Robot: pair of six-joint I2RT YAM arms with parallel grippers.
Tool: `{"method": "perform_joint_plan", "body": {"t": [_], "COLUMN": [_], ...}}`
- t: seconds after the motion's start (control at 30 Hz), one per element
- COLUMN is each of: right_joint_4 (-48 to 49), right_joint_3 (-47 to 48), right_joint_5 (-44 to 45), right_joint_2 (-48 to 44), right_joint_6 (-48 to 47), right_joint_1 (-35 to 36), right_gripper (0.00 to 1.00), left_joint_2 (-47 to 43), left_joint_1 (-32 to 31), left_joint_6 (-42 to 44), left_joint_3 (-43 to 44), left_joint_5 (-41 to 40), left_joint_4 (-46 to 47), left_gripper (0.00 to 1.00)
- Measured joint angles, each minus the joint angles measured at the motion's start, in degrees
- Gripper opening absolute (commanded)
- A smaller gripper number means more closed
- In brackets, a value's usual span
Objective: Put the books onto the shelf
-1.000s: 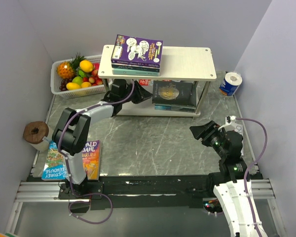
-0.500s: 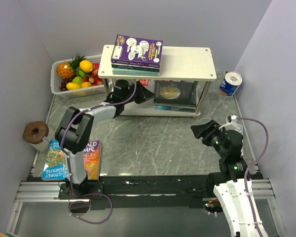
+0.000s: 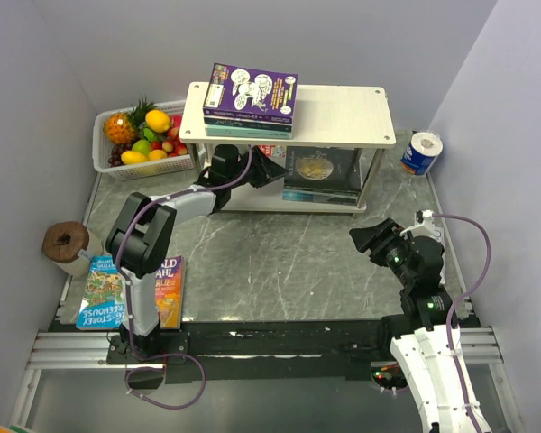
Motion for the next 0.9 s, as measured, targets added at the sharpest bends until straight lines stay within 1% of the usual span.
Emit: {"method": "perform_joint_plan", "body": {"t": [0.6,0.77,0.83,0.9], "right_joint_4": [0.0,0.0,-0.2,-0.4], "right_joint_3": [0.0,0.0,0.0,0.0], "right_joint_5": [0.0,0.0,0.0,0.0], "right_joint_2": [0.0,0.0,-0.3,-0.7], "right_joint_6": [0.0,-0.1,-0.2,-0.5], "right_joint_1": [0.0,0.0,0.0,0.0], "right_gripper": [0.71,0.71,0.71,0.72], "left_joint_2": [2.8,3.0,2.5,0.1], "left_joint_1": [0.0,0.1,0.0,0.0], "left_joint_6": [-0.9,-1.2,-1.0,-0.8], "left_joint_3": [3.4,3.4,2.5,-1.4], "left_joint_5": [-0.1,-0.1,-0.3,-0.6], "left_joint_4": [0.0,0.5,1.3,1.3], "left_gripper": [0.36,0.38,0.41,0.44]}}
